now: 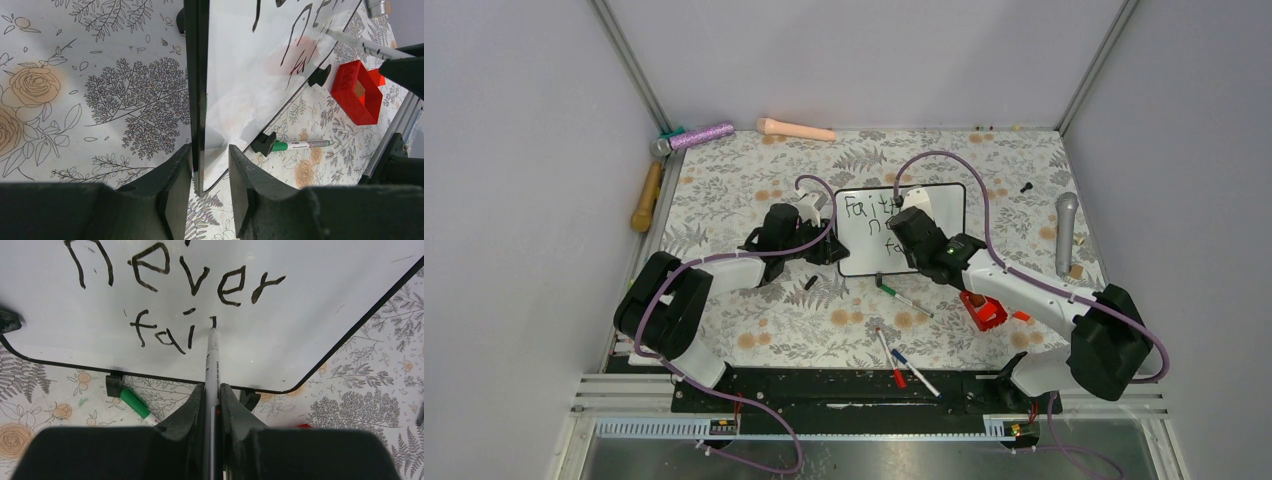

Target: Write a sentence on the whiteboard

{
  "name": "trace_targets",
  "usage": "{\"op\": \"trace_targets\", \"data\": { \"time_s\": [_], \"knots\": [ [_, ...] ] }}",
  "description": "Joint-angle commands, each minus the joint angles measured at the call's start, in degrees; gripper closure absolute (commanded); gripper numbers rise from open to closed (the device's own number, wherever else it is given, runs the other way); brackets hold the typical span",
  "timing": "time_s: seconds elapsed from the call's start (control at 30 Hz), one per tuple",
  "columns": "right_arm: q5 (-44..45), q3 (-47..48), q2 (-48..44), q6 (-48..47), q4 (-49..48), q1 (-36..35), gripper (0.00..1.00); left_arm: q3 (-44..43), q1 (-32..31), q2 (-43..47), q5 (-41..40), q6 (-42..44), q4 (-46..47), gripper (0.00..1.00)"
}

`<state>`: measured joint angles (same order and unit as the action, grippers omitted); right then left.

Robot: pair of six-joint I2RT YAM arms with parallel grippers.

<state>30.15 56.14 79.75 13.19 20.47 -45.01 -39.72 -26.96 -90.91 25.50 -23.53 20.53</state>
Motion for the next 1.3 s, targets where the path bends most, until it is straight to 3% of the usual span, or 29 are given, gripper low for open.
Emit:
{"op": "trace_targets", "data": {
  "time_s": [0.0, 0.5, 0.87, 1.27],
  "knots": [
    [-1.96, -2.03, -1.71, 1.86, -0.21, 0.54, 1.00, -1.44, -0.11, 1.64, -0.23, 1.03, 2.15, 0.68],
    [-3.36, -3.47, -3.15, 2.45, 0.37, 0.54, 1.00, -1.36, -0.06, 1.75, -0.32, 1.04, 2.05, 0.68],
    [-2.60, -2.73, -9.56, 1.60, 1.04, 0.62, 1.00, -1.39, -0.11, 1.75, -0.18, 1.03, 2.07, 0.68],
    [1.07, -1.03, -6.58, 0.71, 2.07, 1.54, 1.00, -1.31, -0.10, 1.86, -0.29, 1.04, 2.09, 0.68]
  ]
}}
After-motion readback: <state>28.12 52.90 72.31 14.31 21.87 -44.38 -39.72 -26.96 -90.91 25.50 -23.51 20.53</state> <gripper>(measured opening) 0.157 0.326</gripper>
